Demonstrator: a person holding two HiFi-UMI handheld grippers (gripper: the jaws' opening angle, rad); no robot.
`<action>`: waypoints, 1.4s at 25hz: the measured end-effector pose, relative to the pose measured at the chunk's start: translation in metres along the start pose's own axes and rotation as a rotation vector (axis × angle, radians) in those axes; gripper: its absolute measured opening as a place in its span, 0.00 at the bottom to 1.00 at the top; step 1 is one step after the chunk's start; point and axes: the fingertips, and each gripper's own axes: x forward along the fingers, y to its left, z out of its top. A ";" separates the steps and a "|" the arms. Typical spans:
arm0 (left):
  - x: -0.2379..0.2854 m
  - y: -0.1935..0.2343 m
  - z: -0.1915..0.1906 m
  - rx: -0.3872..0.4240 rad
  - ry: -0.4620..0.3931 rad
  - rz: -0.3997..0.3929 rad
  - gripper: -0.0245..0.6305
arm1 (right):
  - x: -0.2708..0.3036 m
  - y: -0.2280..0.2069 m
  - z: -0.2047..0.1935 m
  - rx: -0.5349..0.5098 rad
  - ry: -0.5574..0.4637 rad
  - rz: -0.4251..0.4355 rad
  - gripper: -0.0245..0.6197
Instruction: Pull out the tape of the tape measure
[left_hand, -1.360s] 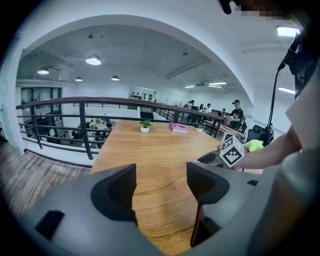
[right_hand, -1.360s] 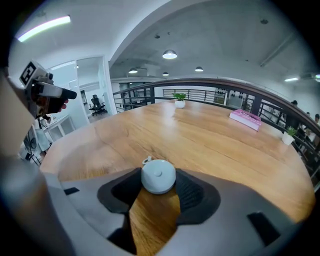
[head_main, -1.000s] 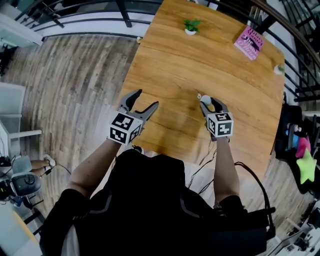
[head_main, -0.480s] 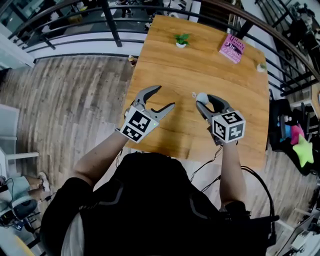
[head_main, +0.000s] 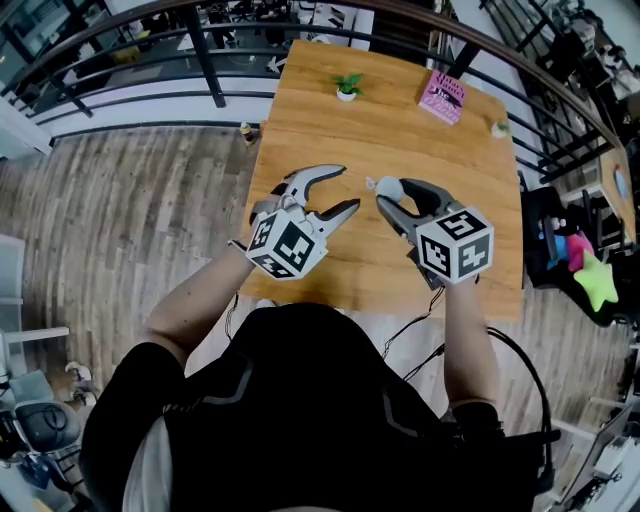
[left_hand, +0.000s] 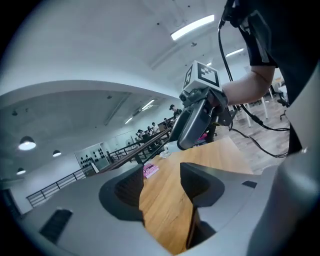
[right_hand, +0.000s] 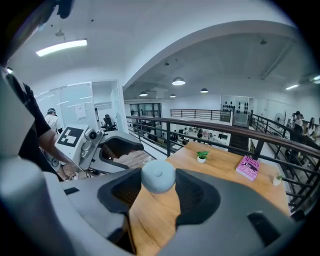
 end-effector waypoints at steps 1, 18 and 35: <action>-0.001 0.000 0.003 0.028 -0.006 0.006 0.41 | 0.001 0.004 0.002 -0.001 0.007 0.004 0.37; -0.020 0.002 -0.008 0.270 0.031 0.049 0.13 | 0.030 0.046 0.012 0.036 0.070 0.095 0.37; -0.039 0.013 -0.012 -0.095 0.021 -0.076 0.10 | 0.028 0.052 0.011 0.050 0.044 0.156 0.37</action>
